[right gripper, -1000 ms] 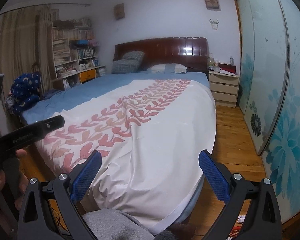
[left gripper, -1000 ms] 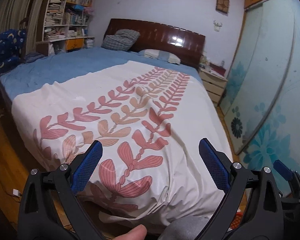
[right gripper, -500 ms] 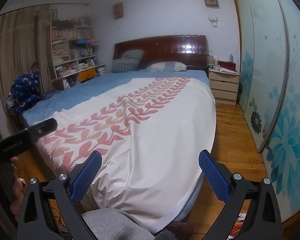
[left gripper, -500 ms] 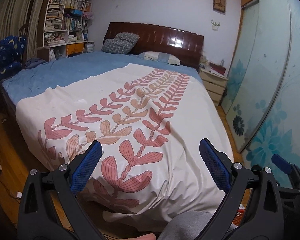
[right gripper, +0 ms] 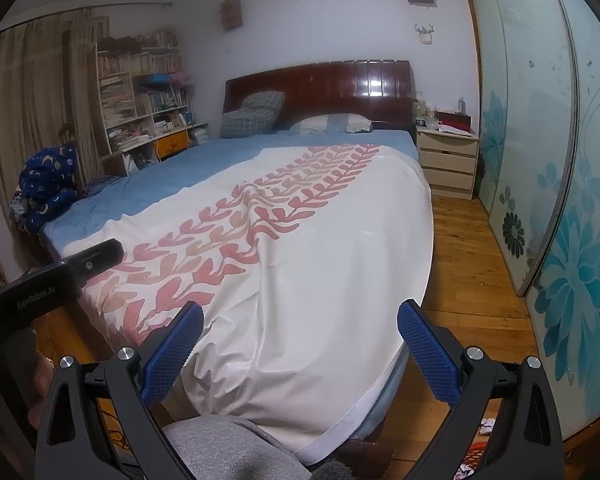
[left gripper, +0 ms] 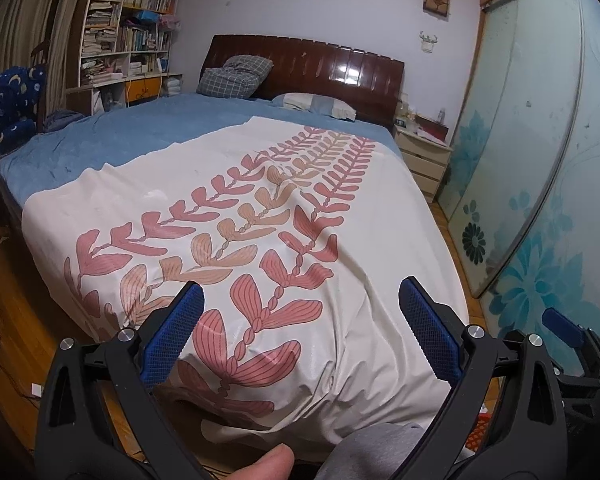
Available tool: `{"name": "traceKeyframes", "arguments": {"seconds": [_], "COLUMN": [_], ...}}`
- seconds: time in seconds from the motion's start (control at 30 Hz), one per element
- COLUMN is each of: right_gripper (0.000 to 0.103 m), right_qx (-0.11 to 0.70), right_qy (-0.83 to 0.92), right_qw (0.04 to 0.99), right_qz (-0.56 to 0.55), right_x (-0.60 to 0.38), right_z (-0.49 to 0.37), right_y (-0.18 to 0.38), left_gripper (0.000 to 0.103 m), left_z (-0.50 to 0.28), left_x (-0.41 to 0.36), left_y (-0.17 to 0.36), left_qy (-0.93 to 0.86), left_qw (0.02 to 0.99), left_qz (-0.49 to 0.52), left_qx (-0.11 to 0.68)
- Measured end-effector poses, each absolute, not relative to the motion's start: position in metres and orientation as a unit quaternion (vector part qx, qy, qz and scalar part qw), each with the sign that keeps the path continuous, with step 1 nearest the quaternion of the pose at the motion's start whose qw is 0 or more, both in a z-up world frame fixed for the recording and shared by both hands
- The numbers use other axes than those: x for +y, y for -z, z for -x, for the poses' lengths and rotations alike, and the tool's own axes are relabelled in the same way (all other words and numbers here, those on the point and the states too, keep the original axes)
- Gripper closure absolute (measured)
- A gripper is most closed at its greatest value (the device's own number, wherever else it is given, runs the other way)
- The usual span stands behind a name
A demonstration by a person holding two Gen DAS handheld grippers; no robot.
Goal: Collect trash
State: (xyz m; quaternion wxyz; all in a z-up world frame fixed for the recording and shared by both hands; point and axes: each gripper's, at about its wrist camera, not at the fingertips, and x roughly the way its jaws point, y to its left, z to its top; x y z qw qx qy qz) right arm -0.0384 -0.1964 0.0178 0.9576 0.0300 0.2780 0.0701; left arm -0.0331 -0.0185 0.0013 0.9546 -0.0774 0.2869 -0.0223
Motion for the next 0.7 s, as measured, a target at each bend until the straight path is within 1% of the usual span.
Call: {"name": "traceKeyframes", "arguments": {"seconds": [0.7], "right_gripper": [0.007], "right_qx": [0.29], "right_qy": [-0.07], "right_qw": [0.954], "right_qz": [-0.036], "right_x": [-0.1976], "right_z": [0.0337], "right_y": [-0.0151], "left_gripper": [0.006], "left_z": [0.0358], "left_x": [-0.0214], "left_y": [-0.001], "left_qy": [0.032], "left_qw": [0.955], "left_qz": [0.076], "left_qx": [0.284]}}
